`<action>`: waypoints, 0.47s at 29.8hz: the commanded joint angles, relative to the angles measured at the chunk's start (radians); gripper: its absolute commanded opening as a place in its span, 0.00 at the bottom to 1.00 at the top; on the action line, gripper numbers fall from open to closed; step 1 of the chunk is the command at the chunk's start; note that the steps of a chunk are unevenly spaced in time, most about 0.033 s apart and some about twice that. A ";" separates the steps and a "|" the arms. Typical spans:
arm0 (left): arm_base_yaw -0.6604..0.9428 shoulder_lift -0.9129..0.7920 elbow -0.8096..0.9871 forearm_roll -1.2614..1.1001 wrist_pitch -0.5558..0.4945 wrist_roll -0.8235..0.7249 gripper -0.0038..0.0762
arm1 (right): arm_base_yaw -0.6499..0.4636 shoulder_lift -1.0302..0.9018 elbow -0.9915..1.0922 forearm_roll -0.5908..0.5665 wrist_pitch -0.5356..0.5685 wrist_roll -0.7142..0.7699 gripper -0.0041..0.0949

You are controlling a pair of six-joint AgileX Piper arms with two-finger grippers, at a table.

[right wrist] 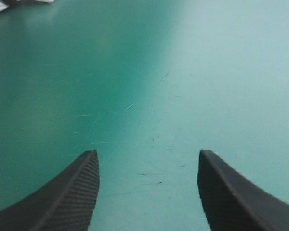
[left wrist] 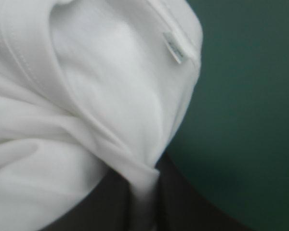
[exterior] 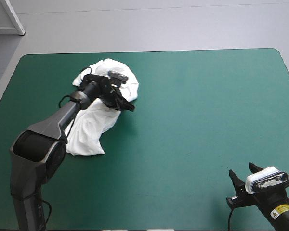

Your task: Fold the cloth

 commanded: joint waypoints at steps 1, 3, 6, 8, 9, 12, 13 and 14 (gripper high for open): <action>-0.139 -0.082 -0.040 -0.015 -0.008 0.019 0.04 | -0.002 0.016 -0.042 -0.002 -0.081 -0.001 0.62; -0.221 -0.082 -0.040 -0.006 0.018 0.019 0.04 | -0.002 0.016 -0.053 -0.002 -0.081 0.000 0.62; -0.326 -0.082 -0.040 -0.003 0.066 0.022 0.04 | -0.002 0.016 -0.072 -0.002 -0.081 0.002 0.62; -0.397 -0.089 -0.040 0.005 0.088 0.022 0.04 | -0.002 0.016 -0.084 -0.002 -0.079 0.002 0.62; -0.424 -0.091 -0.040 0.005 0.095 0.022 0.04 | -0.002 0.016 -0.089 -0.002 -0.079 0.002 0.62; -0.527 -0.100 -0.040 0.021 0.103 0.022 0.04 | -0.002 0.016 -0.103 -0.002 -0.077 0.002 0.62; -0.557 -0.099 -0.040 0.041 0.101 0.022 0.04 | -0.002 0.016 -0.107 -0.002 -0.077 0.002 0.62; -0.585 -0.099 -0.040 0.071 0.101 0.022 0.04 | -0.002 0.016 -0.110 -0.002 -0.075 0.002 0.62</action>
